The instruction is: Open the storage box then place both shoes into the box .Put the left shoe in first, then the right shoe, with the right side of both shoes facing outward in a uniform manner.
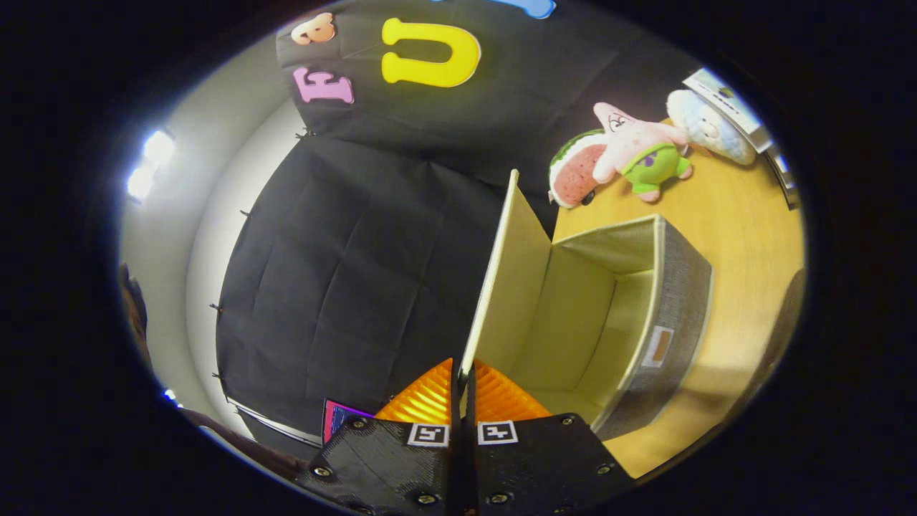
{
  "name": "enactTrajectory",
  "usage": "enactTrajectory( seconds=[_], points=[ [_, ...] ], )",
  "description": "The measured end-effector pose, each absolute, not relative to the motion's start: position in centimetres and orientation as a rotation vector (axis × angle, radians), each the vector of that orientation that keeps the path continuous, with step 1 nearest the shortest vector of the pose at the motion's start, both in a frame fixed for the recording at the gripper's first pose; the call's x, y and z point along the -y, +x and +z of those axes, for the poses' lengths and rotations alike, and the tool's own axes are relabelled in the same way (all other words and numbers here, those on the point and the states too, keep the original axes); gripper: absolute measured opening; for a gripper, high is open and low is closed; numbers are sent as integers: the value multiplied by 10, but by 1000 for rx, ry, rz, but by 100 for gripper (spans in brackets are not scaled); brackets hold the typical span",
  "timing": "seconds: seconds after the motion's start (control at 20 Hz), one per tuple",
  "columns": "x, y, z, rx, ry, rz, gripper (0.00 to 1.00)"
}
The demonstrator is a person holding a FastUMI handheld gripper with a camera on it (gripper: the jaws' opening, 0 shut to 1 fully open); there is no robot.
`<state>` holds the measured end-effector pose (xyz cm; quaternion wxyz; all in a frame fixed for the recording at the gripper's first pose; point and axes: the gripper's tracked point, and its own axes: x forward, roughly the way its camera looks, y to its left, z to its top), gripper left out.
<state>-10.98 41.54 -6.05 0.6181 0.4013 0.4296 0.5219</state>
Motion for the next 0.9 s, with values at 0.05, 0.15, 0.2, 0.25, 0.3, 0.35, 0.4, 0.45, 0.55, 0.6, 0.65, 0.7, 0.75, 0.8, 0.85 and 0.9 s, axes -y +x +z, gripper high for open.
enactTrajectory(
  seconds=[0.05,0.15,0.2,0.25,0.3,0.35,0.4,0.45,0.55,0.6,0.65,0.7,0.75,0.8,0.85,0.9],
  points=[
    [-427,-110,-54,-983,913,1214,0],
    [-447,-110,-45,-983,879,1234,0],
    [-459,-110,-38,-976,874,1249,0],
    [-472,-109,-33,-973,868,1264,0],
    [-483,-110,-30,-973,866,1279,0],
    [-496,-111,-28,-975,867,1291,0],
    [-513,-113,-26,-982,865,1304,0],
    [-527,-114,-25,-983,861,1314,0],
    [-552,-117,-25,-991,852,1328,0],
    [-563,-118,-27,-998,846,1331,0],
    [-574,-119,-29,-1008,842,1335,0],
    [-585,-120,-32,-1014,838,1339,0],
    [-596,-120,-36,-1021,833,1339,0],
    [-607,-121,-39,-1027,826,1341,0],
    [-619,-120,-44,-1036,817,1343,0],
    [-630,-123,-49,-1048,805,1344,0]
  ],
)
